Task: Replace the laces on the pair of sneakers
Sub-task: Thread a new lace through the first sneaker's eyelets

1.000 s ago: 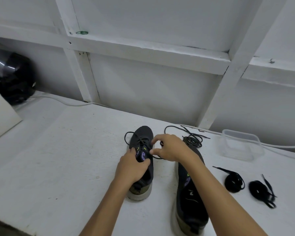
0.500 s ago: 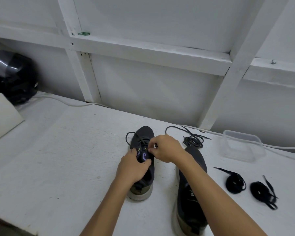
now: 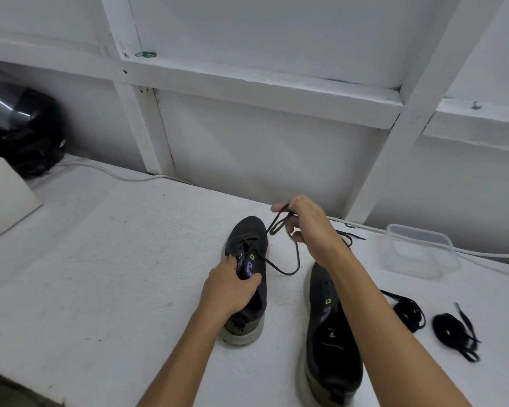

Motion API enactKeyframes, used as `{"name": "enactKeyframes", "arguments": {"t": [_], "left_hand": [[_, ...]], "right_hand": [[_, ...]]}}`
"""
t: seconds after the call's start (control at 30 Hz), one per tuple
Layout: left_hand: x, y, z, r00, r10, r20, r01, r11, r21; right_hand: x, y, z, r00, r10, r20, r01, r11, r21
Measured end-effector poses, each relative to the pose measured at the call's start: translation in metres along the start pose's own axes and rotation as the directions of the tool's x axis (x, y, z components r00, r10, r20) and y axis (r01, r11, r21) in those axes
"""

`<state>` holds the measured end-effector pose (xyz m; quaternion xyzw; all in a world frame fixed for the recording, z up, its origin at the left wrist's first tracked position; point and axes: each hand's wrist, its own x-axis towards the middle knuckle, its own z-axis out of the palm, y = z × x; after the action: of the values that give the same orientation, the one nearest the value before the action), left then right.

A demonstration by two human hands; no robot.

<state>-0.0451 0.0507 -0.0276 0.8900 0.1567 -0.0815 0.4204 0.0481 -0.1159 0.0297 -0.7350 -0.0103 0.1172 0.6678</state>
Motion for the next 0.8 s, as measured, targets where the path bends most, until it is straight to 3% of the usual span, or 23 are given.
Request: {"name": "enactKeyframes", "arguments": {"t": [0.1,0.17,0.27,0.53,0.57,0.6,0.7,0.8], "left_hand": [[0.0,-0.001,0.0,1.0,-0.003,0.0,0.003,1.0,0.006],[0.0,-0.001,0.0,1.0,-0.005,-0.001,0.005,1.0,0.016],[0.0,0.0,0.0,1.0,-0.011,0.001,0.011,1.0,0.025],[0.0,0.001,-0.001,1.0,-0.022,0.014,0.021,1.0,0.012],[0.0,0.001,-0.001,1.0,-0.021,0.017,0.02,1.0,0.015],[0.0,0.002,-0.001,1.0,-0.019,0.02,0.018,1.0,0.018],[-0.001,0.003,-0.003,1.0,-0.02,0.018,0.02,1.0,0.01],[0.0,0.003,-0.002,0.999,-0.022,0.023,0.022,1.0,0.017]], "right_hand": [[-0.005,0.005,0.009,1.0,0.016,0.023,-0.016,1.0,-0.011],[-0.006,0.014,0.013,0.999,-0.007,0.051,0.023,0.95,-0.311],[-0.004,0.03,0.021,0.981,-0.036,0.192,0.162,0.696,-0.699],[-0.002,0.036,0.037,0.96,-0.043,0.276,0.27,0.401,-0.876],[-0.002,0.035,0.038,0.956,-0.03,0.293,0.279,0.409,-0.869],[-0.002,0.032,0.036,0.955,-0.025,0.294,0.269,0.485,-0.832],[-0.005,0.016,0.027,0.983,-0.059,0.174,0.142,0.844,-0.517],[-0.008,0.004,0.019,0.992,-0.099,0.082,0.12,0.946,-0.301]]}}
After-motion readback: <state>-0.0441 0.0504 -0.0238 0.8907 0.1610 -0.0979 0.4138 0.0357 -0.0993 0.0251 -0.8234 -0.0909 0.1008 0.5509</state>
